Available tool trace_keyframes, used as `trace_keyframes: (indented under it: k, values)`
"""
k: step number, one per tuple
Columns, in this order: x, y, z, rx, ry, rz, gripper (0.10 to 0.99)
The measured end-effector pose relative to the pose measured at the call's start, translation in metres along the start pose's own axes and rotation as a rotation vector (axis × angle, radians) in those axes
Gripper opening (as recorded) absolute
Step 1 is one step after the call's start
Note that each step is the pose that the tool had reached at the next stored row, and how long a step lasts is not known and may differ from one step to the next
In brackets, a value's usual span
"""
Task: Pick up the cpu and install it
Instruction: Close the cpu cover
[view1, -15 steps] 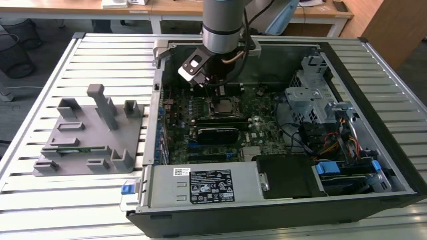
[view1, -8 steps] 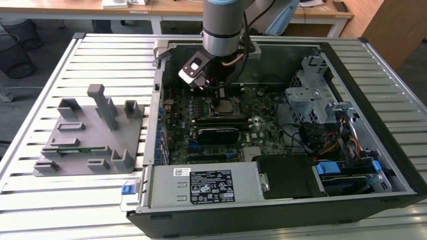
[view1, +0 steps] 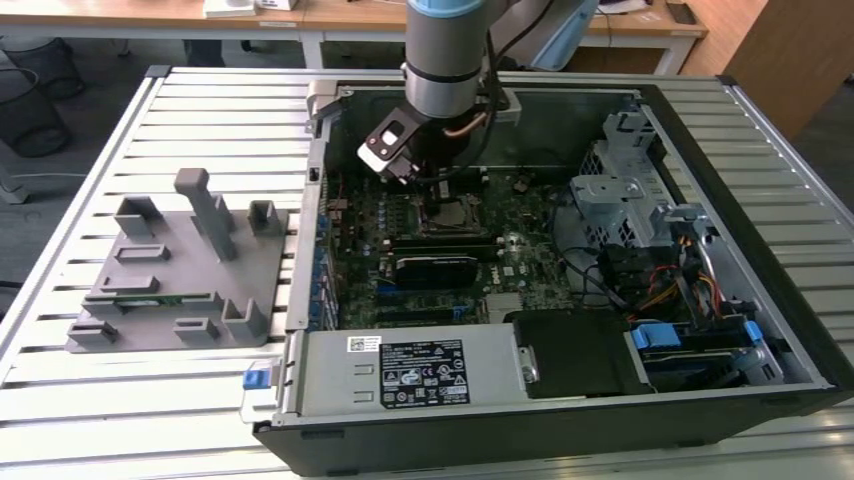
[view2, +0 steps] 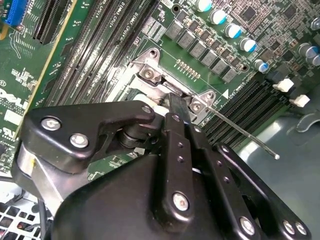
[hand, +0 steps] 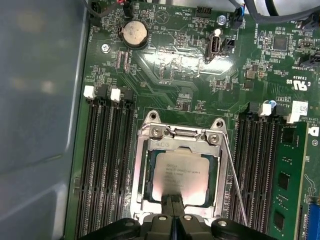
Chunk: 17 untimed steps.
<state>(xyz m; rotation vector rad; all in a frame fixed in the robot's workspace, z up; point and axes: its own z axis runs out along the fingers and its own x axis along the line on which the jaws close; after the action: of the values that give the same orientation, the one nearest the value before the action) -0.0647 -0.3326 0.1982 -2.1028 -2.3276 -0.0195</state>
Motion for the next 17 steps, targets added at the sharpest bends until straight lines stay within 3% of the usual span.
trace_keyframes:
  k: [5,7,12,17]
  values:
    - [-0.0003,0.0040,0.0003,-0.001,0.0007,0.000,0.106]
    - [0.0000,0.0044,-0.0211,-0.001,0.0007,0.000,0.106]
    - [-0.0011,0.0128,-0.0211,0.001,0.0009,0.000,0.106]
    - [-0.0013,0.0146,-0.0211,0.001,0.0009,0.000,0.106]
